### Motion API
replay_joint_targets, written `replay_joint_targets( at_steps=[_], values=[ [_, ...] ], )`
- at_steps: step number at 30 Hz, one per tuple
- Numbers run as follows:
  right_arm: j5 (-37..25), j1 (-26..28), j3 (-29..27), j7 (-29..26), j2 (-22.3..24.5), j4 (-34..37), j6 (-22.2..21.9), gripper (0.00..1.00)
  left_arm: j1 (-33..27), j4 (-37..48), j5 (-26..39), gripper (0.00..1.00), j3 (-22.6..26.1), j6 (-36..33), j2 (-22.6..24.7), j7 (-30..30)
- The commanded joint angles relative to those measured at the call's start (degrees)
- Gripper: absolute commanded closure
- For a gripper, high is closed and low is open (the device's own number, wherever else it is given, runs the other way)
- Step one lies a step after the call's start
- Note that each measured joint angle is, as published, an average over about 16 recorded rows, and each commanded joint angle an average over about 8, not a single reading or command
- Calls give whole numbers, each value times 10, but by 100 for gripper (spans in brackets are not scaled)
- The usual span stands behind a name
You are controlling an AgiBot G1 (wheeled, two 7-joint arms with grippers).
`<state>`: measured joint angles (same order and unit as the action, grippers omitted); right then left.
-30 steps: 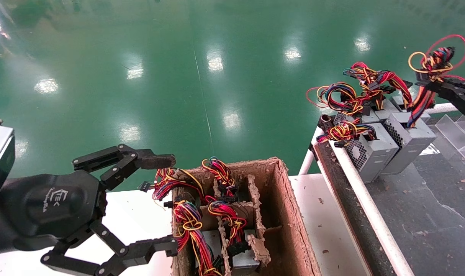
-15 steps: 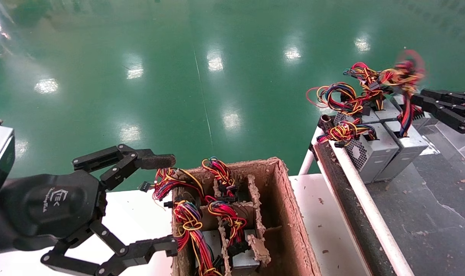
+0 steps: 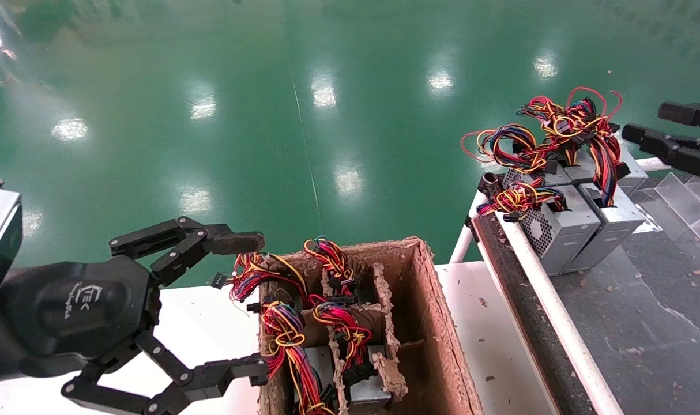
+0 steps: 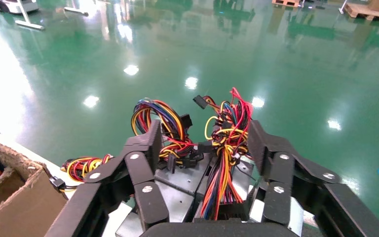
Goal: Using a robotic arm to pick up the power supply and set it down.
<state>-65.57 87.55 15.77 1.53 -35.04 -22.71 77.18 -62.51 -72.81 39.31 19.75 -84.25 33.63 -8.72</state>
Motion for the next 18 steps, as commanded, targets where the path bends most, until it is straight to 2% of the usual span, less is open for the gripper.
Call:
replay_joint_targets(
  at_steps=[1, 18],
  values=[
    [7, -1, -6, 3, 0, -2, 2, 0, 0, 0, 0, 0, 0, 0, 0, 0],
    [75, -76, -4, -34, 0, -150, 26, 0, 0, 0, 0, 0, 0, 0, 0, 0]
  ],
)
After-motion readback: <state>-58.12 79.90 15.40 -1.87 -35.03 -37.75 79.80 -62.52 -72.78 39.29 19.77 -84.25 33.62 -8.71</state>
